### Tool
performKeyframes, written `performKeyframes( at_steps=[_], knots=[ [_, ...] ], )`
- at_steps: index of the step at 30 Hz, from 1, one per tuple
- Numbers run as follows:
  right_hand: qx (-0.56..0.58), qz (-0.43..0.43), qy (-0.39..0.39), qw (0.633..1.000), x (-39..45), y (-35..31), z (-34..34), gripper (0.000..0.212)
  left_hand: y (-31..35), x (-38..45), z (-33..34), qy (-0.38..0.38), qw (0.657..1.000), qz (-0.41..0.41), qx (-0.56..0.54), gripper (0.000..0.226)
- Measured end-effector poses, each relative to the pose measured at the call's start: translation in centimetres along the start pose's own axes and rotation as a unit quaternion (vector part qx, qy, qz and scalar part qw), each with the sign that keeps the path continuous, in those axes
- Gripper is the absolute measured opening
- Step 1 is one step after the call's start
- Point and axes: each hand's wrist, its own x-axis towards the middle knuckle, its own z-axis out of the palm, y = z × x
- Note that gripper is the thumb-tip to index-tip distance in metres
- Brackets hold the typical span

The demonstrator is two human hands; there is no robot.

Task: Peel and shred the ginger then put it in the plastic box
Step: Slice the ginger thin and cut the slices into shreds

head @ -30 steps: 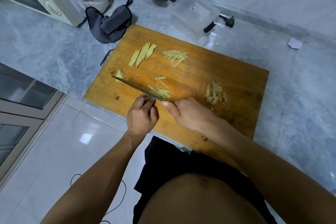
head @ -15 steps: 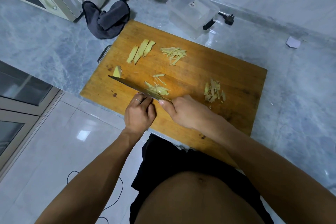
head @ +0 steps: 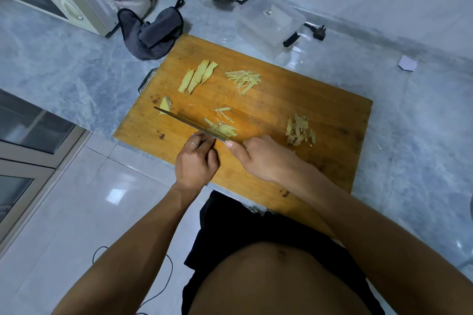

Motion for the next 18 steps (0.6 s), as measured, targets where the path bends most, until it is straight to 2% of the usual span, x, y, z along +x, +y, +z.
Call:
performKeyframes(
  at_steps=[9,18],
  knots=[
    [0.004,-0.002,-0.006,1.000,0.20,0.14,-0.30,0.063,0.02,-0.03,0.00,-0.008,1.000,0.003,-0.009,0.033],
    [-0.017,0.007,-0.021,1.000,0.46,0.02,0.56,0.058,0.65,0.00,-0.34,0.027,1.000,0.006,0.015,0.026]
  ],
)
